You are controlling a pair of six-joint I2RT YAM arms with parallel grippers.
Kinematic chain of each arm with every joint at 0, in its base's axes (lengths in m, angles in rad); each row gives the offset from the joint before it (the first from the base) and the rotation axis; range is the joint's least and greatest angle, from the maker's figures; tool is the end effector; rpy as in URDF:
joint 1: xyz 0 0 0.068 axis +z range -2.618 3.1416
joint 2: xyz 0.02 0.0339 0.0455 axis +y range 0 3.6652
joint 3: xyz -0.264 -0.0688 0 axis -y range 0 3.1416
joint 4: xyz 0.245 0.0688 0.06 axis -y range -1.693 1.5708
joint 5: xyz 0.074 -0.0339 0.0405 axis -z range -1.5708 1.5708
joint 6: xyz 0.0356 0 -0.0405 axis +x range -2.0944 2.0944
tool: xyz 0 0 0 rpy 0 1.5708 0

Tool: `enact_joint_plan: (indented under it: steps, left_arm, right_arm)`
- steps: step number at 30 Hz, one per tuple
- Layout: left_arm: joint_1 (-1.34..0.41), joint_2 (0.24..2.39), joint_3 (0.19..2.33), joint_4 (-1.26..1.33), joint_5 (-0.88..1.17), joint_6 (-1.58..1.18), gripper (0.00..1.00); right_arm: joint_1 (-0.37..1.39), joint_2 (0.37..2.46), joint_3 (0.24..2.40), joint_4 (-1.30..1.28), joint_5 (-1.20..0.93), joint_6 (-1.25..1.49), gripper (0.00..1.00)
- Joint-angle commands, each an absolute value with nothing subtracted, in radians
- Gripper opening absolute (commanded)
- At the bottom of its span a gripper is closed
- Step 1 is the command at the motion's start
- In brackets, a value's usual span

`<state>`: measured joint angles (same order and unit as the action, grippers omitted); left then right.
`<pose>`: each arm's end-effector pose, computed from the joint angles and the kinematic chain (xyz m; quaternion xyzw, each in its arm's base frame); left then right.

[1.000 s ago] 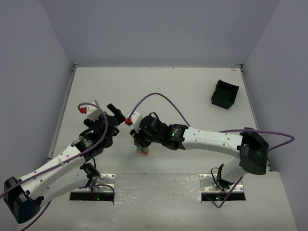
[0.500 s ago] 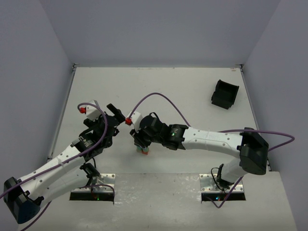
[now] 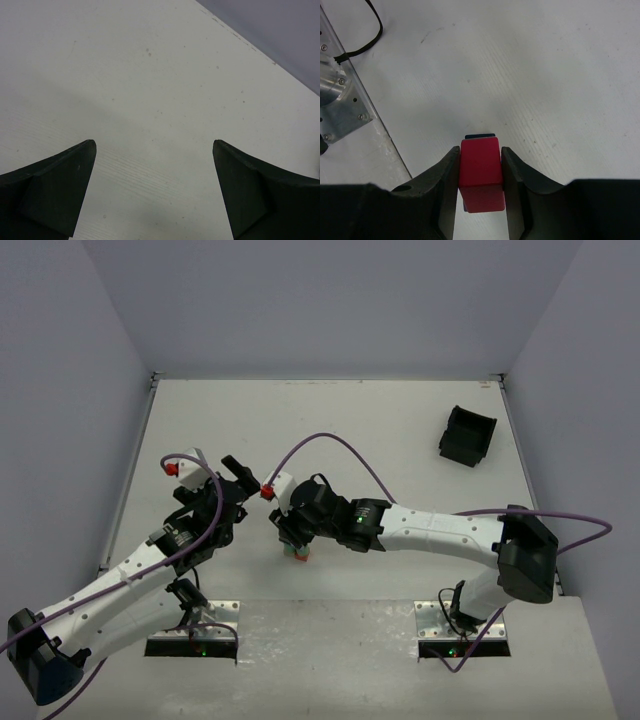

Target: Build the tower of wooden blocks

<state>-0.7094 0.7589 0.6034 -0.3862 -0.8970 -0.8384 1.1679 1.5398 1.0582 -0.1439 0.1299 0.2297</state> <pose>0.1412 -0.0846 0.2669 -0.2635 0.7690 -0.0400 0.5810 0.1396 0.3159 0.2531 -0.3753 0.8059 0.2480 0.3850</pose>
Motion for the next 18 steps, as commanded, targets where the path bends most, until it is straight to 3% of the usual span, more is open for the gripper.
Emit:
enact_joint_plan:
  steps: [1,11,13,14,15,17,18]
  left_arm:
    - [-0.716,0.751,0.604,-0.359,-0.897,-0.827,1.0]
    - [-0.716,0.75,0.605,-0.36,-0.896,-0.827,1.0]
    - [-0.715,0.747,0.607,-0.36,-0.896,-0.827,1.0]
    - [-0.716,0.747,0.607,-0.36,-0.896,-0.826,1.0]
    - [-0.716,0.746,0.606,-0.36,-0.896,-0.825,1.0]
    - [-0.716,0.742,0.606,-0.361,-0.894,-0.822,1.0]
    - [-0.716,0.738,0.607,-0.362,-0.894,-0.822,1.0]
  right_arm:
    - [1.175,1.519,1.056,-0.084,0.145,0.244,0.4]
    - [1.175,1.516,1.06,-0.081,0.153,0.247,0.49]
    - [1.175,1.51,1.064,-0.073,0.163,0.235,0.59]
    - [1.176,1.499,1.067,-0.066,0.164,0.226,0.75]
    - [1.175,1.493,1.07,-0.064,0.164,0.217,0.78]
    - [1.175,1.481,1.095,-0.068,0.161,0.203,0.99]
    - [1.175,1.475,1.111,-0.073,0.164,0.192,0.99]
